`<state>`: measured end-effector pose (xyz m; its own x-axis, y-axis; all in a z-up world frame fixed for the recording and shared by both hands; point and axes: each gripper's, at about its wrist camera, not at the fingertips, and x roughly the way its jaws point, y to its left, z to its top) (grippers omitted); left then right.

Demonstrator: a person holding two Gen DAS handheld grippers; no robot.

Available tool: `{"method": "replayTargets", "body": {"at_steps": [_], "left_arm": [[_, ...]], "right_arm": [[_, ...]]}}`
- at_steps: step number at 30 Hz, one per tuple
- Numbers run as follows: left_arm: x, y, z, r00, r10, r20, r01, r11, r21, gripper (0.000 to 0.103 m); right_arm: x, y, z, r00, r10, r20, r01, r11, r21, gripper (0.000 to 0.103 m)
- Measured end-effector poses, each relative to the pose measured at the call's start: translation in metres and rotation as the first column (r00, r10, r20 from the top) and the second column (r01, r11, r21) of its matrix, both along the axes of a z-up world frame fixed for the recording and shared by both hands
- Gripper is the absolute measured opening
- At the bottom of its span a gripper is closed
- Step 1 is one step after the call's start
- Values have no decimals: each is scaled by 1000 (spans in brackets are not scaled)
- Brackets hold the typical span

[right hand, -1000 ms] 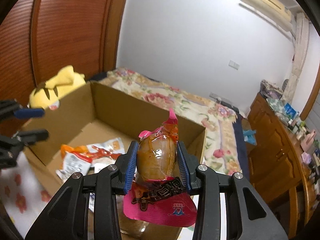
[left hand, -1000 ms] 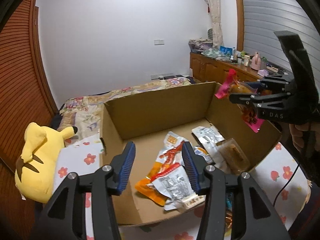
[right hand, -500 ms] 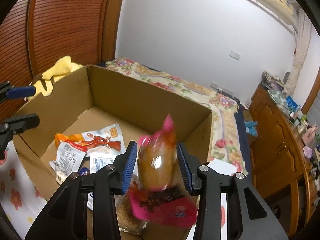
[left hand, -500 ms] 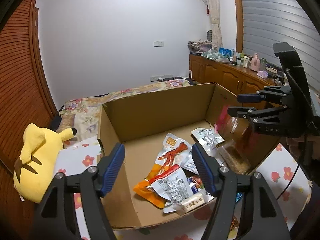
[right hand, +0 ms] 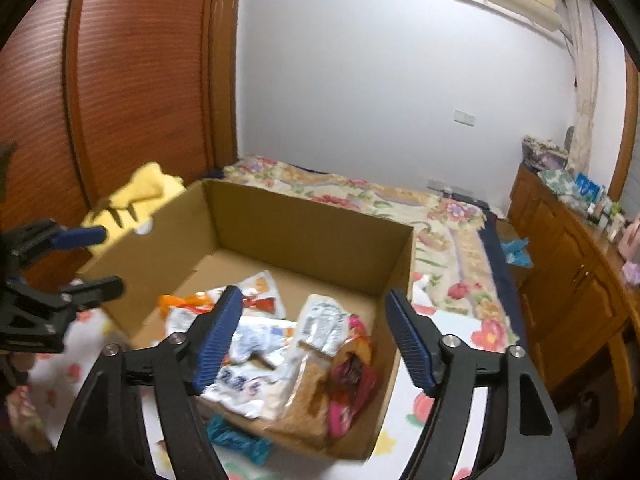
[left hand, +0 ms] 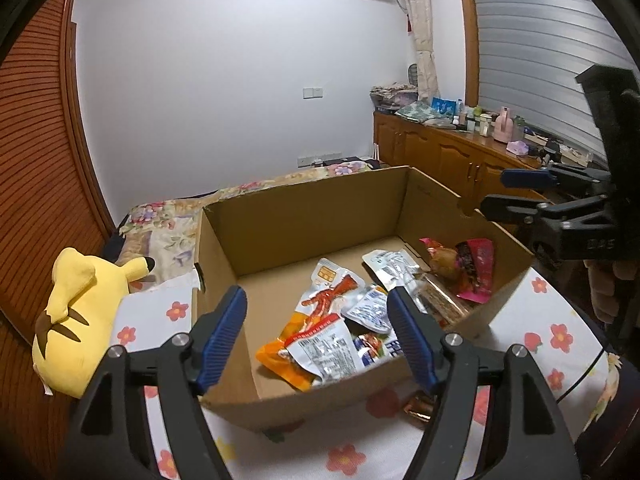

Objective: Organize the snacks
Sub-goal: 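Move both open grippers back to the gold and teal candies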

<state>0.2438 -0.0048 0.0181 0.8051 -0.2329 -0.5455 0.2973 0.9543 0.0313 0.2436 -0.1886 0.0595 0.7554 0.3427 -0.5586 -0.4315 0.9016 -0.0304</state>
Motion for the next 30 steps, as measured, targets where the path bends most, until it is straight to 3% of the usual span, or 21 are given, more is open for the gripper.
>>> {"method": "replayTargets", "body": {"at_steps": [4,9,25,30], "left_arm": [[-18,-4,2,1000,-8,6,8,1000,-16,75],[-37,-8,-4,1000,-24,3,24,999,-26,76],[-68,-44,-73,987,-89,-132,85,996,-34,74],[-63,-58,-91,978,-96,-187,91,995,-34,65]], "right_arm": [[-31,-4,11,999,-6,33,4,999,35,87],[-58,-5,9,998,-49,50,47,998,35,87],[-103,-13,-39,996,-36,-80,45,994,103,87],[-107,-11,-50,994,-36,-102,47,993,111,87]]}}
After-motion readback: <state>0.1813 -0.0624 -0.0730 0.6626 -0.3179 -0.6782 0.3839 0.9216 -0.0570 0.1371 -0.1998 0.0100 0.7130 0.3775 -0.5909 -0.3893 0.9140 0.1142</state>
